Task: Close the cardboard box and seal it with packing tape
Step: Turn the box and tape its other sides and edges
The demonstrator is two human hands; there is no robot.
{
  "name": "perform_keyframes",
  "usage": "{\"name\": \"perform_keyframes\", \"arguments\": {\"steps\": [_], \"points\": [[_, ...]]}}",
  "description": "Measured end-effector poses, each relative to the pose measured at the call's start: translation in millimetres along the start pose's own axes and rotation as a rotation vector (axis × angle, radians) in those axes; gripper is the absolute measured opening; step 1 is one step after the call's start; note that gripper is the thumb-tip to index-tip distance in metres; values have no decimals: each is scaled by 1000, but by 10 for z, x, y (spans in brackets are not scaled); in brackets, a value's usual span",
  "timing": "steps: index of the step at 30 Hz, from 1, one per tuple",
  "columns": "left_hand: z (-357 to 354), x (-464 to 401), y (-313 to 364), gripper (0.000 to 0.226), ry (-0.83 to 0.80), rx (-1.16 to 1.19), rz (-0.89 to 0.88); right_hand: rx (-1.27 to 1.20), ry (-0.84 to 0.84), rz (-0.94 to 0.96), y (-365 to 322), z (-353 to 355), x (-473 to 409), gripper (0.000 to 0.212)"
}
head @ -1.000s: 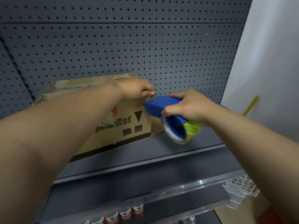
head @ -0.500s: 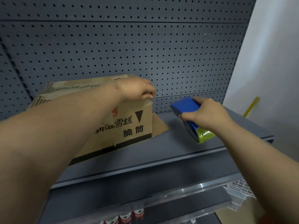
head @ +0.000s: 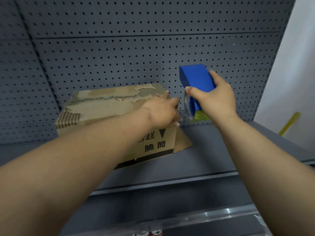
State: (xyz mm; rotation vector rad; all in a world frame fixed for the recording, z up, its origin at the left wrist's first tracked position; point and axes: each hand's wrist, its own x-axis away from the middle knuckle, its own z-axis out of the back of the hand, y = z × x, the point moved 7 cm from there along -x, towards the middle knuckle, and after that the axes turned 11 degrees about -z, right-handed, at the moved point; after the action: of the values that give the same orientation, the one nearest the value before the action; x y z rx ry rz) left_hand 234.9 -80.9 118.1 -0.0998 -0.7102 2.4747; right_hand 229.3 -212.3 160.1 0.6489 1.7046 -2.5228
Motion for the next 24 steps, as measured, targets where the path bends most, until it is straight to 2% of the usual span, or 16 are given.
{"name": "perform_keyframes", "arguments": {"steps": [2,4,9,11,13,14,17,19,21,24], "points": [[20,33,45,43,-9,45,28,-55,2,9,-84,-2,-45,80],[71,80,79,42,24,199,59,-108,1,17,-176,20,-106,80],[303,268,-53,42,365,668,186,-238,-28,48,-443,133,-201,83],[308,401,-155,44,459,732,306,-258,-52,71,-520,166,-187,77],[286,552,-216,45,450,672,367,-272,-66,109,-580,186,-154,67],[261,617,-230,50,392,598,375,-285,-72,119,-598,191,-134,66],[119,849,-266,86,89,375,458,-343,-97,131,-632,188,-66,79],[25,970,-237,100,-39,316,496,-360,-117,158,-673,170,4,81],[-10,1026,-163,95,-27,245,475,-374,-136,174,-711,141,80,81],[88,1166,-180,73,144,88,438,-392,-163,185,-760,68,196,81]]}}
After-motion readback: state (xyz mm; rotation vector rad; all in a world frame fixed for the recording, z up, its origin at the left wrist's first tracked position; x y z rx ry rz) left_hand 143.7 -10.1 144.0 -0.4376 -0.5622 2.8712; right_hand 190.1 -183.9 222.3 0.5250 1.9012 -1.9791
